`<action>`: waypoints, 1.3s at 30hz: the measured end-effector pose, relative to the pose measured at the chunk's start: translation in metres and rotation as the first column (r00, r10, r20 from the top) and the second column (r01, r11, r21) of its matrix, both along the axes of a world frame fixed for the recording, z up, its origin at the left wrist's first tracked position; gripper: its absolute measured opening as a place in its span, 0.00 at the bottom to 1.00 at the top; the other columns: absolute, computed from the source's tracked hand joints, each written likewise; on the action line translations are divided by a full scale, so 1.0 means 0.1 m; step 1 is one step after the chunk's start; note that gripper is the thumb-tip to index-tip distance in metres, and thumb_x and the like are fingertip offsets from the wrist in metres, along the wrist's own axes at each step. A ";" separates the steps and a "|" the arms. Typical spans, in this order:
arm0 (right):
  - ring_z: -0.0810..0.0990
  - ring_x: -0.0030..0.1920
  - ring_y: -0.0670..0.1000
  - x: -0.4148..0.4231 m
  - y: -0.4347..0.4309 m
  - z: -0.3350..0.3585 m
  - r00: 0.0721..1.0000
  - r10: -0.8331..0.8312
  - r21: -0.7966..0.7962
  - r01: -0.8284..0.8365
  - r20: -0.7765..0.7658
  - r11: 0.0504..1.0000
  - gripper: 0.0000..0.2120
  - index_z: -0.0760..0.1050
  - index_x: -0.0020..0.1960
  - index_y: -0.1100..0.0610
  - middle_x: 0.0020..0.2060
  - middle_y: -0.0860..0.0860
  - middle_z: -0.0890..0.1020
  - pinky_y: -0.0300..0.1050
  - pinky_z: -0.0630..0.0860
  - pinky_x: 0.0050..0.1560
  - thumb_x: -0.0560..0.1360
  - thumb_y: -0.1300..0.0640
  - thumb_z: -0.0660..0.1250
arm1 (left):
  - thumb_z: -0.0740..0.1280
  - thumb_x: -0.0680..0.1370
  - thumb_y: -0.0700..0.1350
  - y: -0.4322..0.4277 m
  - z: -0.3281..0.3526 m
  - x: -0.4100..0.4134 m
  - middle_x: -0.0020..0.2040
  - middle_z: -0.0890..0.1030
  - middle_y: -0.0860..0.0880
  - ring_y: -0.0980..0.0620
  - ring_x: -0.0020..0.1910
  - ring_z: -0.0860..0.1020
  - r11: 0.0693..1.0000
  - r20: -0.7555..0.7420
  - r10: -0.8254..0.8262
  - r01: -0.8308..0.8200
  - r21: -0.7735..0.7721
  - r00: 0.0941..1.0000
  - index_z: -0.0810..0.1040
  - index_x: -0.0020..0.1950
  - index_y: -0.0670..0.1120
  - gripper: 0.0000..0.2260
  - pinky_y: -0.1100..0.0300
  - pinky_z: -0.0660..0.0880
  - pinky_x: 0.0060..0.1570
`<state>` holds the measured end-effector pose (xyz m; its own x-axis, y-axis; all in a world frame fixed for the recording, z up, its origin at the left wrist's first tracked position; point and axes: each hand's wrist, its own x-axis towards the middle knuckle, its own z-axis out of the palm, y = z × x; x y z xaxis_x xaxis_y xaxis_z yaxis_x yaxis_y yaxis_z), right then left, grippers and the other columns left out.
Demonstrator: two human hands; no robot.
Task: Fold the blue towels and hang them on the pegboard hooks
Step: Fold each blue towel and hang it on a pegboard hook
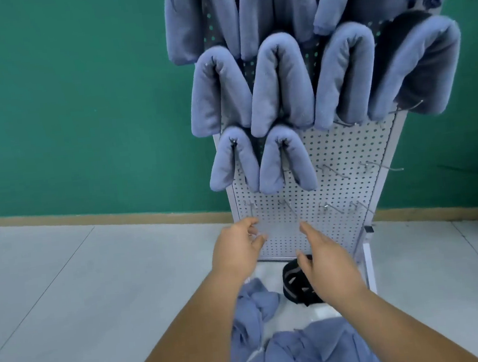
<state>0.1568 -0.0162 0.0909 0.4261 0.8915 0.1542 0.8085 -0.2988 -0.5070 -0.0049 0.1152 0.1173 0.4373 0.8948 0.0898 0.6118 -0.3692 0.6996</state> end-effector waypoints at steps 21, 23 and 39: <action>0.71 0.72 0.55 -0.57 -0.44 -1.52 0.943 0.295 -0.597 -0.328 -0.157 0.732 0.31 0.61 0.81 0.42 0.74 0.48 0.69 0.51 0.74 0.69 0.81 0.45 0.66 | 0.69 0.80 0.48 -0.50 -1.67 -0.80 0.75 0.72 0.46 0.42 0.69 0.75 0.892 -0.592 -0.409 0.165 -0.422 0.695 0.69 0.78 0.55 0.26 0.50 0.75 0.66; 0.71 0.72 0.55 -0.53 -0.44 -1.59 0.948 0.273 -0.601 -0.315 -0.164 0.734 0.31 0.60 0.82 0.42 0.75 0.48 0.69 0.51 0.75 0.69 0.81 0.45 0.66 | 0.67 0.81 0.48 -0.53 -1.85 -0.76 0.74 0.73 0.45 0.40 0.68 0.77 0.886 -0.595 -0.410 0.147 -0.440 0.692 0.70 0.78 0.54 0.24 0.50 0.77 0.62; 0.72 0.74 0.53 -0.21 -0.54 -1.57 0.968 0.154 -0.614 -0.244 -0.197 0.751 0.31 0.59 0.83 0.44 0.76 0.49 0.69 0.48 0.74 0.69 0.83 0.44 0.65 | 0.68 0.78 0.46 -0.42 -2.05 -0.62 0.48 0.85 0.53 0.51 0.48 0.82 0.943 -0.390 -0.089 -0.048 -0.328 0.917 0.85 0.51 0.57 0.08 0.58 0.80 0.45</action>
